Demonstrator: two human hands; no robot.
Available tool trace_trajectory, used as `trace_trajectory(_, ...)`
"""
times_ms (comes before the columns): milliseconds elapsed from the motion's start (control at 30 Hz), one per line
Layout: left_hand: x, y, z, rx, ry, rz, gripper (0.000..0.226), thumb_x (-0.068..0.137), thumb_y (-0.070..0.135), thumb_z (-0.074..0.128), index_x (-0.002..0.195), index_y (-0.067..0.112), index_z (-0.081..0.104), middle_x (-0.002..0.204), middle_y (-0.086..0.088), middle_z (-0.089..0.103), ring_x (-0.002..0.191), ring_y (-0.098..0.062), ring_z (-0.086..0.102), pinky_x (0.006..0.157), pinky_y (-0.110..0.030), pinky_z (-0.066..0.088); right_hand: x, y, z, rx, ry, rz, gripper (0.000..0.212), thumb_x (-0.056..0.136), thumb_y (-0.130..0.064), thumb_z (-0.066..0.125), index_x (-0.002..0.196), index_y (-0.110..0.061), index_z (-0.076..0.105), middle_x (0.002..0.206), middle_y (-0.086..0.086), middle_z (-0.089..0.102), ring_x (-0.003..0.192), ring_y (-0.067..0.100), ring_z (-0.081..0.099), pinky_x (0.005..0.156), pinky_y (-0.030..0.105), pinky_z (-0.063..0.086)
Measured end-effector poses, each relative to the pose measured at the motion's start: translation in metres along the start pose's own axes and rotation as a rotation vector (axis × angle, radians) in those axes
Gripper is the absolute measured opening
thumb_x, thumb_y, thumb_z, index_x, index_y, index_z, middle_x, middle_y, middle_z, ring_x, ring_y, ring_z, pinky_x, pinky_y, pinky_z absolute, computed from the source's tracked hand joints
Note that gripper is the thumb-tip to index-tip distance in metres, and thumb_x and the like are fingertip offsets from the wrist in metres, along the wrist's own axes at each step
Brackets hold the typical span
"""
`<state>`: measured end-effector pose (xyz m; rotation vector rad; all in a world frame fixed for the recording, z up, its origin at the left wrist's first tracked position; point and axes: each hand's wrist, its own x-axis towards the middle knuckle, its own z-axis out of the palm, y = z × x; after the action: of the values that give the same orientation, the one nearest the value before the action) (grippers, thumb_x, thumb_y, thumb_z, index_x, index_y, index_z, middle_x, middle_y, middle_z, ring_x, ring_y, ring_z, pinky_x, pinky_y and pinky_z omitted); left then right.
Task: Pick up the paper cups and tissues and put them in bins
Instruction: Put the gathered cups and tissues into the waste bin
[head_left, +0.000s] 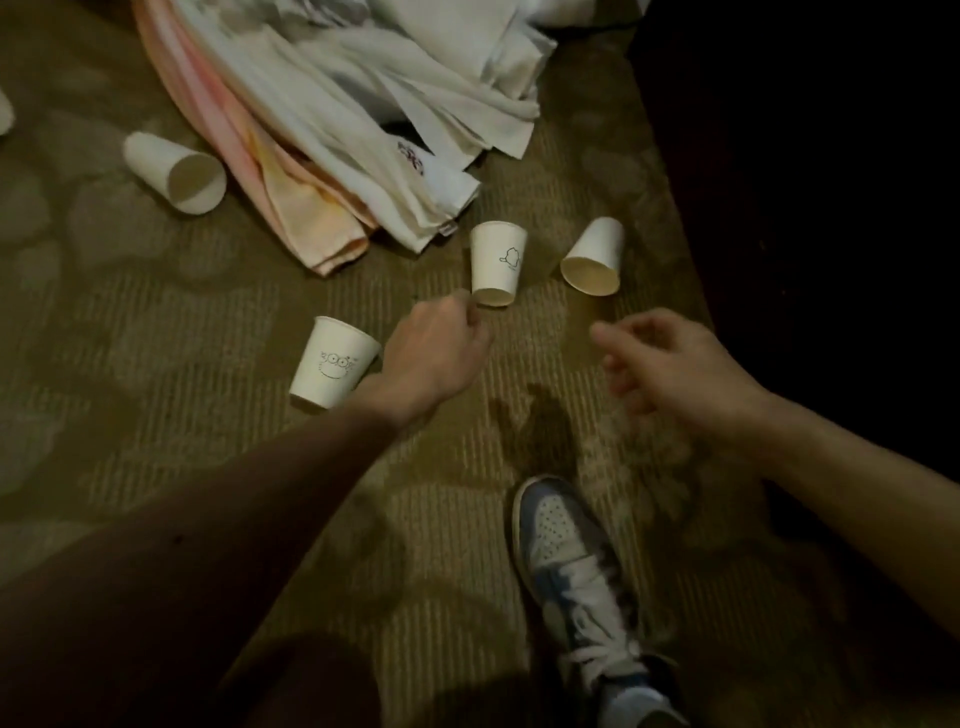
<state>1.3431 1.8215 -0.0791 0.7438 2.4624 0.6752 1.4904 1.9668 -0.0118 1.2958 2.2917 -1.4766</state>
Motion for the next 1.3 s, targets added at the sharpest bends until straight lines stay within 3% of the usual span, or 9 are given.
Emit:
trace_trajectory(100, 0.038, 0.001, 0.010, -0.066, 0.045, -0.113, 0.033, 0.096, 0.042, 0.054, 0.118, 0.018, 0.055, 0.111, -0.006, 0.063, 0.097, -0.020, 0.057, 0.074, -0.036, 0.043, 0.066, -0.003, -0.006, 0.080, 0.051, 0.070, 0.049, 0.090, -0.056, 0.054, 0.127, -0.024, 0.049, 0.107, -0.003, 0.058, 0.089, 0.012, 0.060, 0.062, 0.026, 0.045)
trace_trajectory(233, 0.074, 0.003, 0.024, -0.130, 0.069, -0.252, 0.049, 0.095, 0.049, 0.052, 0.132, 0.016, 0.048, 0.126, -0.008, 0.057, 0.111, -0.023, 0.057, 0.087, -0.039, 0.048, 0.139, -0.002, -0.007, 0.159, 0.172, 0.147, 0.071, 0.091, -0.066, 0.044, 0.143, -0.018, 0.040, 0.111, 0.000, 0.053, 0.080, 0.010, 0.053, 0.060, 0.028, 0.040)
trace_trajectory(367, 0.097, 0.003, 0.031, -0.230, 0.033, -0.357, 0.064, 0.092, 0.055, 0.054, 0.139, 0.012, 0.043, 0.138, -0.011, 0.051, 0.122, -0.026, 0.051, 0.093, -0.040, 0.043, 0.184, 0.000, 0.000, 0.153, 0.165, 0.230, 0.090, 0.085, -0.072, 0.048, 0.150, -0.013, 0.028, 0.137, 0.011, 0.049, 0.108, 0.025, 0.055, 0.084, 0.040, 0.047)
trace_trajectory(533, 0.115, -0.002, 0.041, -0.283, -0.059, -0.444, 0.089, 0.081, 0.070, 0.059, 0.143, 0.011, 0.038, 0.147, -0.013, 0.042, 0.132, -0.029, 0.043, 0.102, -0.044, 0.039, 0.218, -0.006, 0.016, 0.098, 0.182, 0.259, 0.099, 0.081, -0.065, 0.062, 0.154, -0.016, 0.017, 0.147, 0.012, 0.040, 0.125, 0.032, 0.047, 0.100, 0.047, 0.042)
trace_trajectory(633, 0.120, 0.004, 0.048, -0.330, -0.065, -0.422, 0.097, 0.072, 0.071, 0.067, 0.145, 0.015, 0.038, 0.147, -0.010, 0.040, 0.131, -0.027, 0.043, 0.099, -0.043, 0.042, 0.222, -0.009, 0.028, 0.088, 0.179, 0.247, 0.092, 0.079, -0.053, 0.071, 0.149, -0.016, 0.025, 0.139, 0.012, 0.048, 0.116, 0.028, 0.053, 0.089, 0.043, 0.048)
trace_trajectory(767, 0.118, 0.003, 0.049, -0.431, -0.030, -0.398, 0.075, 0.069, 0.053, 0.081, 0.127, 0.017, 0.051, 0.124, -0.002, 0.055, 0.106, -0.018, 0.053, 0.077, -0.033, 0.047, 0.222, -0.015, 0.046, 0.096, 0.099, 0.179, 0.077, 0.081, -0.047, 0.072, 0.141, -0.013, 0.039, 0.124, 0.009, 0.055, 0.099, 0.023, 0.059, 0.069, 0.034, 0.049)
trace_trajectory(900, 0.087, -0.017, 0.032, -0.741, -0.008, -0.485, 0.072, 0.068, 0.048, 0.083, 0.127, 0.021, 0.052, 0.120, 0.005, 0.062, 0.103, -0.012, 0.060, 0.079, -0.033, 0.054, 0.204, -0.038, 0.066, 0.266, -0.052, 0.126, 0.061, 0.087, -0.045, 0.065, 0.140, -0.020, 0.046, 0.119, 0.003, 0.061, 0.102, 0.021, 0.063, 0.075, 0.033, 0.050)
trace_trajectory(1067, 0.033, -0.047, -0.020, -1.073, 0.238, -0.414, 0.054, 0.069, 0.042, 0.084, 0.118, 0.027, 0.065, 0.106, 0.011, 0.072, 0.092, -0.004, 0.069, 0.076, -0.028, 0.059, 0.166, -0.084, 0.108, 0.372, -0.345, -0.025, 0.045, 0.089, -0.048, 0.058, 0.128, -0.025, 0.055, 0.112, 0.003, 0.070, 0.100, 0.021, 0.069, 0.080, 0.037, 0.053)
trace_trajectory(1300, -0.033, -0.089, -0.055, -1.186, 0.593, -0.439, 0.044, 0.069, 0.044, 0.081, 0.108, 0.028, 0.068, 0.104, 0.008, 0.073, 0.095, -0.008, 0.071, 0.080, -0.034, 0.060, 0.126, -0.118, 0.177, 0.410, -0.585, -0.163, 0.022, 0.089, -0.041, 0.057, 0.106, -0.028, 0.059, 0.112, 0.005, 0.069, 0.105, 0.024, 0.066, 0.087, 0.042, 0.051)
